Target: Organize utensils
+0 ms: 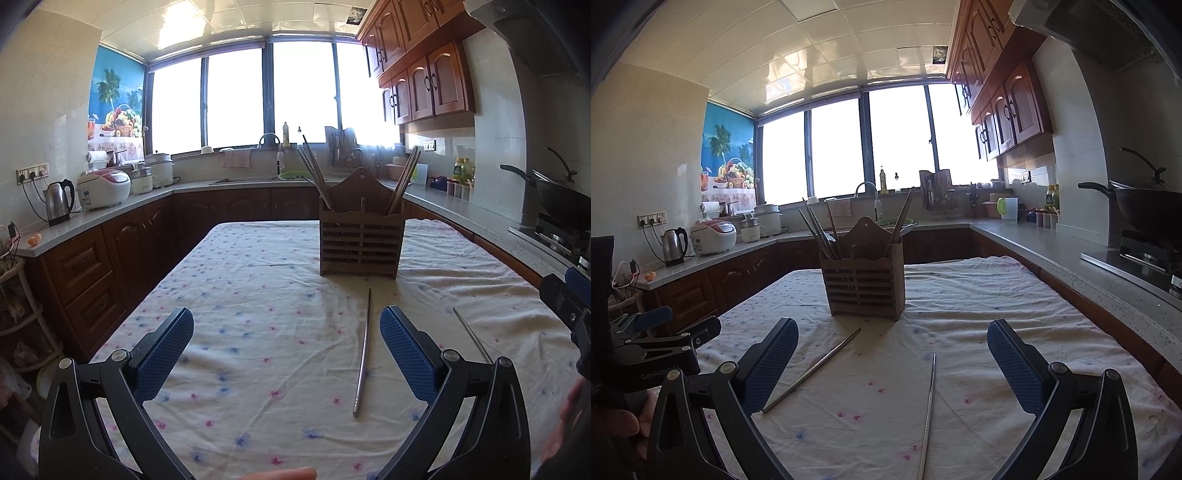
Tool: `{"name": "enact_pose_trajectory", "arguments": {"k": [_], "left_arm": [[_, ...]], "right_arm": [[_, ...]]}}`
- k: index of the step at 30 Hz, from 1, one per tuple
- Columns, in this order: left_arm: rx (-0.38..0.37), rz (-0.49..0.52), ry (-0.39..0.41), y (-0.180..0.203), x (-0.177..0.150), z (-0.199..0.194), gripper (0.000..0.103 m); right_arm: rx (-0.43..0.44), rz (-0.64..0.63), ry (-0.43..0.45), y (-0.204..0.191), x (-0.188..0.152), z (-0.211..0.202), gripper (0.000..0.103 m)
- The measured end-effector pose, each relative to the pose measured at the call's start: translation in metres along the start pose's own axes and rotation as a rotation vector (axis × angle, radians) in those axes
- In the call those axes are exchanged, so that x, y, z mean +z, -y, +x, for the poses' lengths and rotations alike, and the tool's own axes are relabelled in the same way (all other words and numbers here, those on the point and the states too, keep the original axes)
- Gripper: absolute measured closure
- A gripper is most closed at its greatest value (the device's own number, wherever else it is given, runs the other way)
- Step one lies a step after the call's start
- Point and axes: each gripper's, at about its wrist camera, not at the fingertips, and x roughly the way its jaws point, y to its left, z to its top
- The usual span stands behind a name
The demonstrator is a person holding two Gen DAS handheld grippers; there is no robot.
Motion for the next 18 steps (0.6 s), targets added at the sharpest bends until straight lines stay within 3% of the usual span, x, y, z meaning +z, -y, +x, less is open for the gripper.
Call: {"name": "enact_pose_trajectory", "arguments": {"k": [18], "left_arm": [[0.011,0.012,0.001,0.0008,-0.0007,-0.0010,0.000]], "right_arm": [[0.004,0.001,-0.005,-0.0026,0.0007,0.0024,0.000]]}}
